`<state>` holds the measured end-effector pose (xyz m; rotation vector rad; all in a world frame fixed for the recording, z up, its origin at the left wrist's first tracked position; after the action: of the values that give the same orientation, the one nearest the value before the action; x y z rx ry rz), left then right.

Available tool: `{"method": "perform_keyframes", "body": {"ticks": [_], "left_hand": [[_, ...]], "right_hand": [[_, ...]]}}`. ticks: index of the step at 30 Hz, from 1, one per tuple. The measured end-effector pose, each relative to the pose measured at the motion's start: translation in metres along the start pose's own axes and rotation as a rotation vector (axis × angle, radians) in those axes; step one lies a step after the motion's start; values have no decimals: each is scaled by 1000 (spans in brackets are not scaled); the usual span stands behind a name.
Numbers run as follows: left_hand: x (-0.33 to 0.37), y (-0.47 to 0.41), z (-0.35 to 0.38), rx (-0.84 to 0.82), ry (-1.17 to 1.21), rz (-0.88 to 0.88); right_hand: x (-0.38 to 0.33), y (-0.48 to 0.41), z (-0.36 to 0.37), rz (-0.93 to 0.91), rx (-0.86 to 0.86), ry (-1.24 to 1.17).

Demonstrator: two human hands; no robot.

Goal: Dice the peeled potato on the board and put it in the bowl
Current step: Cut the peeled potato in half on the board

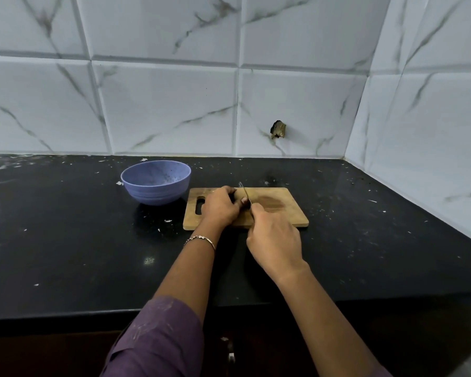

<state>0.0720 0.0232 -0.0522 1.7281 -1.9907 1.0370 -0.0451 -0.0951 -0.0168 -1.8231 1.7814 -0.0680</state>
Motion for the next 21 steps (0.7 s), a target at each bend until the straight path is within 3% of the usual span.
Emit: {"method": "perform_keyframes", "body": {"ticks": [21], "left_hand": [[2, 8, -1, 7, -17, 29]], "right_hand": [[-6, -1, 7, -76, -51, 118]]}}
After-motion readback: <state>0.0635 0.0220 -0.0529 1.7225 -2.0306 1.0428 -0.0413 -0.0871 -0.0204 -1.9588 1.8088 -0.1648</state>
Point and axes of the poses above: each hand's wrist, its own y-axis away from the middle knuckle, its own z-axis out of the palm, x = y × z, the point moved 8 cm from there along -y, towards the middle knuckle, and after that the axes turned 9 degrees about z, right-handed, at the moved point
